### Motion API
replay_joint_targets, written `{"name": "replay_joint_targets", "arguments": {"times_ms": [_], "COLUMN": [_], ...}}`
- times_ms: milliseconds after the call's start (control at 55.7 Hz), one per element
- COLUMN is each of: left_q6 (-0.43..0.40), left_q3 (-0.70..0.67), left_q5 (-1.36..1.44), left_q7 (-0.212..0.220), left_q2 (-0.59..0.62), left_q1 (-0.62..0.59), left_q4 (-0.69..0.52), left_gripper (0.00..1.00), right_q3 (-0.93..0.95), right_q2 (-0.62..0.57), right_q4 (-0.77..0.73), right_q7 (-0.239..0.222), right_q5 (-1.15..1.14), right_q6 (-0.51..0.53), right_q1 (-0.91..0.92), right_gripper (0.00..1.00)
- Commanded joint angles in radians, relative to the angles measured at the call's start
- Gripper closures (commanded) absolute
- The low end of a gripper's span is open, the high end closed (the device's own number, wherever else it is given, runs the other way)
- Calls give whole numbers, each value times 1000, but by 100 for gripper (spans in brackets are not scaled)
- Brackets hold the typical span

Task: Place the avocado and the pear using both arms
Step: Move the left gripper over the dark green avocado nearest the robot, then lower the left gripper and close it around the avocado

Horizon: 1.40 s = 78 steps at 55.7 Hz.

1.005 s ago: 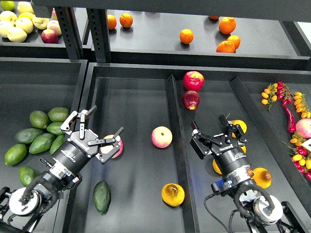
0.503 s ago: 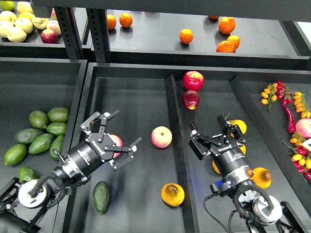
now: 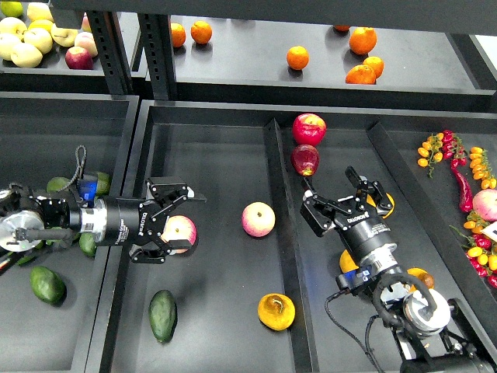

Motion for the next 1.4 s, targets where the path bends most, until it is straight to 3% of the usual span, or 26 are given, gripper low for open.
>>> {"name": "replay_joint_targets", "arguments": {"times_ms": [0,251,503,1382], "left_q6": [0,0,0,0], "left_q3": [122,318,484,547], "left_q5": [40,138,232,268], "left_q7": [0,0,0,0], "left_q2": [20,13,-78,-287], "left_q1": [-80,-122,-129,-129], "left_q4": [1,8,112,336], "left_gripper": [1,1,1,1], "right_q3": [2,2,8,13], "right_q2": [0,0,0,0], "right_q4": [-21,-34,-37,-26], "right_q7": [0,0,0,-1], "right_q5": [-2,-2,0,3], "right_q6": [-17,-24,-20,-12], "right_q1": [56,79,79,68], "right_gripper": [0,0,0,0]}}
